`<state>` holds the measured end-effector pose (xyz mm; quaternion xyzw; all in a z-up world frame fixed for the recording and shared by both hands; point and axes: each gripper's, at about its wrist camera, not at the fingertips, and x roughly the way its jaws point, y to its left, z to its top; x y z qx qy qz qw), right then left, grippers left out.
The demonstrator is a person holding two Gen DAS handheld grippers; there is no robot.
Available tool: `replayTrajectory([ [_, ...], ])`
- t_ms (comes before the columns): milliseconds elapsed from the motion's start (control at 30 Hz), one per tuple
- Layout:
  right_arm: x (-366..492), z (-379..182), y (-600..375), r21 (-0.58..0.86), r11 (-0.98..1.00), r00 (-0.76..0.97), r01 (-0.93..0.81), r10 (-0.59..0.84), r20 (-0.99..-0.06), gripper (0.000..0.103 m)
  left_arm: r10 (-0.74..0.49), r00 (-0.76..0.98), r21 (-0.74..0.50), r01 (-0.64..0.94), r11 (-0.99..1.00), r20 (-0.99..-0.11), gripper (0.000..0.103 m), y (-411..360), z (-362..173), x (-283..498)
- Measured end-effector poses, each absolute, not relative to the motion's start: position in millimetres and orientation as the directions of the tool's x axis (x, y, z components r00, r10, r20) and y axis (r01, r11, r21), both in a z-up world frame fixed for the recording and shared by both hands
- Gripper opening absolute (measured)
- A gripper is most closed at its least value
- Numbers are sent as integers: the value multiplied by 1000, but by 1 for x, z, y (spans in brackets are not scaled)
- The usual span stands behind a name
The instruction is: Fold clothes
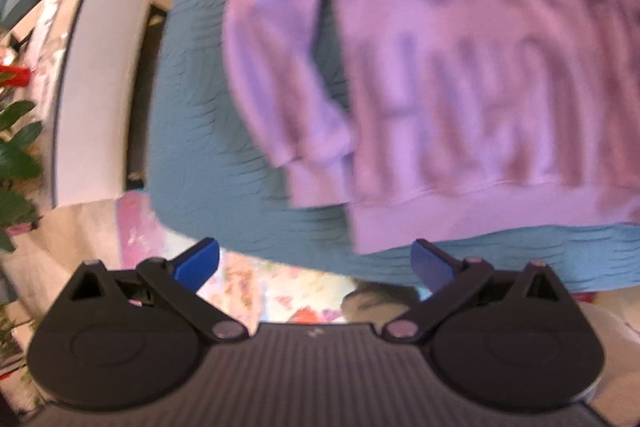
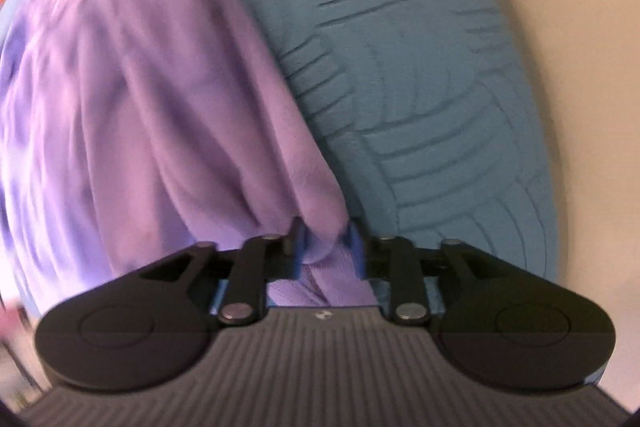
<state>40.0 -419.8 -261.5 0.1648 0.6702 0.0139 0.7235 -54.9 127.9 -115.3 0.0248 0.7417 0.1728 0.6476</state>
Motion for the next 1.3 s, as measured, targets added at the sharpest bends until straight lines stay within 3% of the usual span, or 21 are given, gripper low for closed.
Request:
replayTrajectory([
  [167,31,-202,-400,202,971,248,127,166,-954,34,137,-166,199,-450,871,-976,102,191,-159,-53],
  [367,-6,-133,-362,127,980,336,153,70,-939,38,55,-158,125,-474,872,-986,94,212,-221,-35],
  [533,-38,-118,-293,153,986,297,70,126,-946,38,-35,-181,57,-479,876,-983,89,222,-259,-26],
  [567,-37,-120,-281,158,986,290,46,139,-947,38,-27,-181,61,-466,883,-983,83,224,-259,-26],
  [633,-40,-116,-247,176,984,268,-40,180,-946,38,-19,-184,64,-432,900,-983,51,228,-260,-28],
  [700,-44,-109,-225,191,976,253,-106,212,-944,38,-39,-168,36,-417,908,-985,36,235,-258,-33],
  [800,-47,-94,-200,209,962,249,-176,249,-936,38,-46,-143,12,-381,924,-989,20,246,-250,-40],
  [900,-39,-90,-186,224,951,251,-213,275,-928,38,-59,-122,-5,-400,916,-991,15,264,-237,-52],
  [967,-34,-90,-181,228,947,246,-227,282,-927,38,-57,-98,-6,-455,891,-994,15,285,-227,-64],
  [1067,-32,-91,-180,229,948,239,-221,280,-930,38,-12,-124,58,-546,836,-992,31,326,-219,-85],
  [1100,-32,-93,-180,227,949,229,-218,276,-933,38,49,-151,128,-571,811,-987,39,343,-216,-93],
  [1133,-32,-96,-181,220,951,219,-217,267,-938,38,92,-171,176,-587,790,-981,61,355,-214,-99],
  [1200,-31,-101,-181,214,953,204,-214,257,-945,38,127,-207,229,-609,760,-970,87,371,-214,-106],
  [1300,-31,-104,-177,223,952,187,-211,263,-947,39,156,-178,230,-551,802,-972,91,369,-206,-98],
])
